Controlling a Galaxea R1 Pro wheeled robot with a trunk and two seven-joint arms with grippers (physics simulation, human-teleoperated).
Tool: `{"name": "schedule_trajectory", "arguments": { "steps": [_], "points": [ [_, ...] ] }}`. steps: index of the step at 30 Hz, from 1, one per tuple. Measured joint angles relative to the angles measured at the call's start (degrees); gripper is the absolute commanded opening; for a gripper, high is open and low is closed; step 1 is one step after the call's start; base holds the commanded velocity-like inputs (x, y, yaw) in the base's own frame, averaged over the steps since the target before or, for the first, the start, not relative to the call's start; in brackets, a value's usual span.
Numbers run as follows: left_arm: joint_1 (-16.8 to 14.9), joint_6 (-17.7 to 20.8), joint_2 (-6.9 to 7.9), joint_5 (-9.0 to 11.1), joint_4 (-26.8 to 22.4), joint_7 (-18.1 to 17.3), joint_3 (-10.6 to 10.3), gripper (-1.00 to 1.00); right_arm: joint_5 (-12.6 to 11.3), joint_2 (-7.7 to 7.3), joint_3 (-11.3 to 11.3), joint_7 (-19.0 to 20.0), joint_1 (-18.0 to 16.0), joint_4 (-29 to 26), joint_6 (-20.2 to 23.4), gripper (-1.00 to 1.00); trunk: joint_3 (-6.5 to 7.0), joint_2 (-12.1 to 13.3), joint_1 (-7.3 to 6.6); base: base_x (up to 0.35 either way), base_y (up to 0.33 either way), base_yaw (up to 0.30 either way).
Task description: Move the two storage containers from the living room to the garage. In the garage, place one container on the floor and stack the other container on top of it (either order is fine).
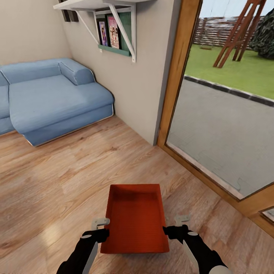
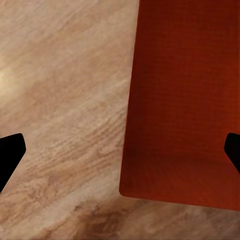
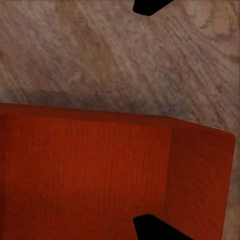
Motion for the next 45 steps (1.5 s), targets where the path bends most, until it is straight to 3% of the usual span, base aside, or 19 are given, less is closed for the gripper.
{"name": "schedule_trajectory", "arguments": {
  "steps": [27, 45],
  "points": [
    [0.0, -0.3, 0.35, -0.1, 0.0, 0.0, 0.1, 1.0, 0.2, 0.0, 0.0, 0.0, 0.0, 0.1, 0.0, 1.0, -2.18, 0.0, 0.0, 0.0, 0.0, -0.043],
    [0.0, -0.4, 0.22, -0.1, 0.0, 0.1, 0.1, 1.0, 0.2, 0.0, 0.0, 0.0, 0.0, 0.1, 0.0, 1.0, -5.61, -7.2, 3.95, 0.0, 0.0, 0.077]
  ]
}}
